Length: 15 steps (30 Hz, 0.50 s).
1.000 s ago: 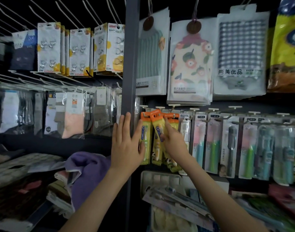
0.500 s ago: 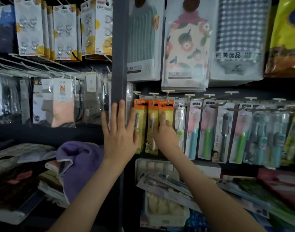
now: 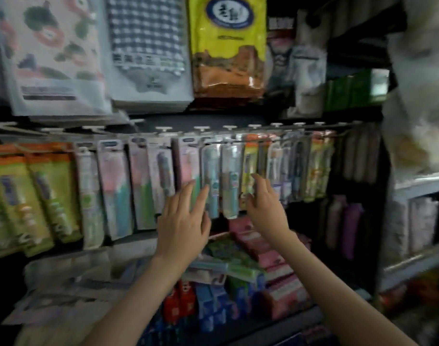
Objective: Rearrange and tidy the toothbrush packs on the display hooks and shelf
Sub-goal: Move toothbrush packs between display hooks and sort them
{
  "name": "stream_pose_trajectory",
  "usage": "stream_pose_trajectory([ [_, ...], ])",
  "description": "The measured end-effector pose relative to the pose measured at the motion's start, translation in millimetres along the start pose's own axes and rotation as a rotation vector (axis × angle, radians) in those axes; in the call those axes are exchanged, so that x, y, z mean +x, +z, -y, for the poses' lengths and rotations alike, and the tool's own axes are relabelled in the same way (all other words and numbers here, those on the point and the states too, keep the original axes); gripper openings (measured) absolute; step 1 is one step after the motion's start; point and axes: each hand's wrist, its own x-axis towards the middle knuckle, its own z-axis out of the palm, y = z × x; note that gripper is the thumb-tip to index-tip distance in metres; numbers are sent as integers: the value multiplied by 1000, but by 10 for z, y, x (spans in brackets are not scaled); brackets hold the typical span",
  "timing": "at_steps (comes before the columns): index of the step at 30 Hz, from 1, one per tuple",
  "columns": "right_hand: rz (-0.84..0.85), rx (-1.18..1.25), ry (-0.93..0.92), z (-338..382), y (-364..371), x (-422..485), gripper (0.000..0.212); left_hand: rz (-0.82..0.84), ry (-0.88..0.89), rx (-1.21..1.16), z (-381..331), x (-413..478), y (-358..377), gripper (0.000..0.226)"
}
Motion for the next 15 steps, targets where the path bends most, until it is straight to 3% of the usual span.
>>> stream_pose_trajectory([
  [4, -29, -39, 152, -1061, -418, 112, 48, 117, -25, -97, -672, 366, 648, 55],
  [7, -60, -68, 214, -1586, -584, 274, 52, 214, -148, -95, -972, 620, 1074, 60],
  [12, -50, 28, 289, -1954, -573, 692, 56, 231, -372, -56, -1146, 918, 1483, 65],
  [15, -70, 98, 336, -2027, -500, 926, 65, 165, -403, -12, -1187, 1063, 1587, 67],
])
